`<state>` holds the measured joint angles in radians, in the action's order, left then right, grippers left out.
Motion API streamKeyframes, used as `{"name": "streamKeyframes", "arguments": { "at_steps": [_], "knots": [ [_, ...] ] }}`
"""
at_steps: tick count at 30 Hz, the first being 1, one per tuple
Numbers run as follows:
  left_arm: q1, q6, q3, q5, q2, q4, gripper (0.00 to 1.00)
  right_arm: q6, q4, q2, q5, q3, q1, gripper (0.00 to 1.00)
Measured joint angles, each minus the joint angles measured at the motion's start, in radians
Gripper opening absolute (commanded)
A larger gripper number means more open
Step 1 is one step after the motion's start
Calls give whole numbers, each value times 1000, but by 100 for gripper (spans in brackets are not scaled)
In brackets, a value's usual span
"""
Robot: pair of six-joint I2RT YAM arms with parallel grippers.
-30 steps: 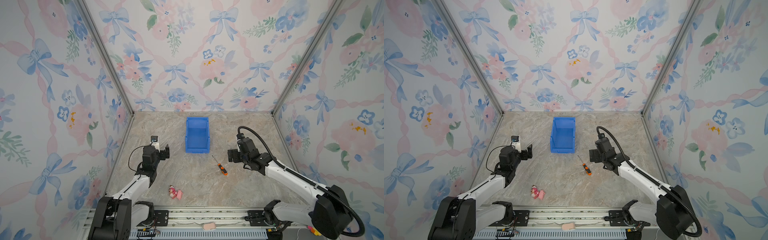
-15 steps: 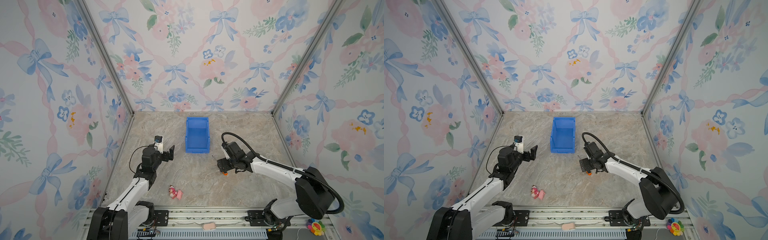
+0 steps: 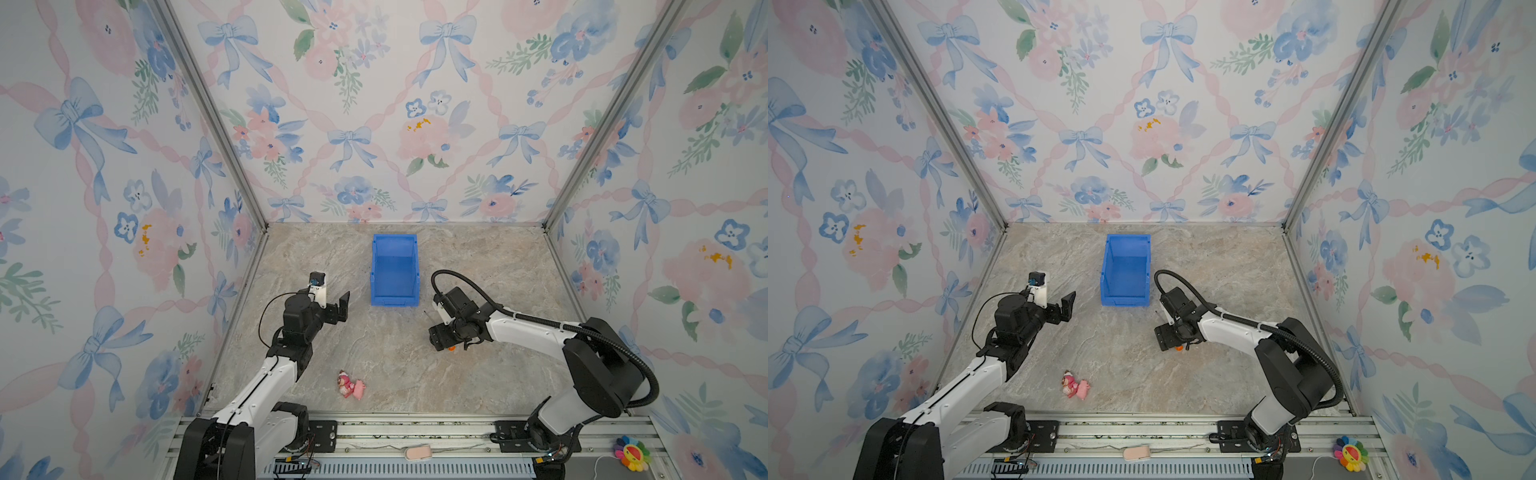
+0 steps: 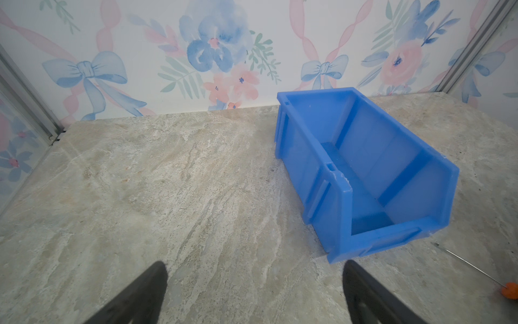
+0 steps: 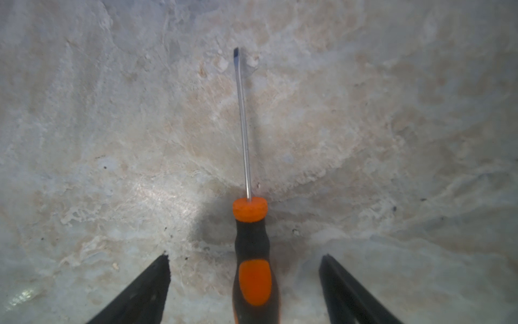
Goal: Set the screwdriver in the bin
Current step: 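Reach the right gripper over the orange-handled screwdriver while the left arm lifts slightly, then close the right gripper on the screwdriver's orange handle, then lift the screwdriver with the right gripper and carry it over the blue bin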
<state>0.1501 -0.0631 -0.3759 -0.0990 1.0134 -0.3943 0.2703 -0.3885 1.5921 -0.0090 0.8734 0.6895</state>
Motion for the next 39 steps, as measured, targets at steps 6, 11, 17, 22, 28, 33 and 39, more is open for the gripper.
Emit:
{"name": "streamKeyframes", "arguments": {
  "at_steps": [6,11,17,22,28,33,39],
  "knots": [
    [0,0,0,0,1,0,98,4,6,3,1,-10,0,69],
    [0,0,0,1,5,0,98,6,7,22,6,-12,0,62],
    [0,0,0,5,9,0,98,9,11,27,28,-11,5,46],
    [0,0,1,12,9,0,98,16,3,28,56,-12,15,28],
    [0,0,1,21,14,0,98,15,-15,24,89,-10,21,0],
    [0,0,1,23,30,0,98,15,-60,2,107,-10,26,0],
    [0,0,1,23,32,0,98,29,-136,-96,136,56,27,0]
  ]
}}
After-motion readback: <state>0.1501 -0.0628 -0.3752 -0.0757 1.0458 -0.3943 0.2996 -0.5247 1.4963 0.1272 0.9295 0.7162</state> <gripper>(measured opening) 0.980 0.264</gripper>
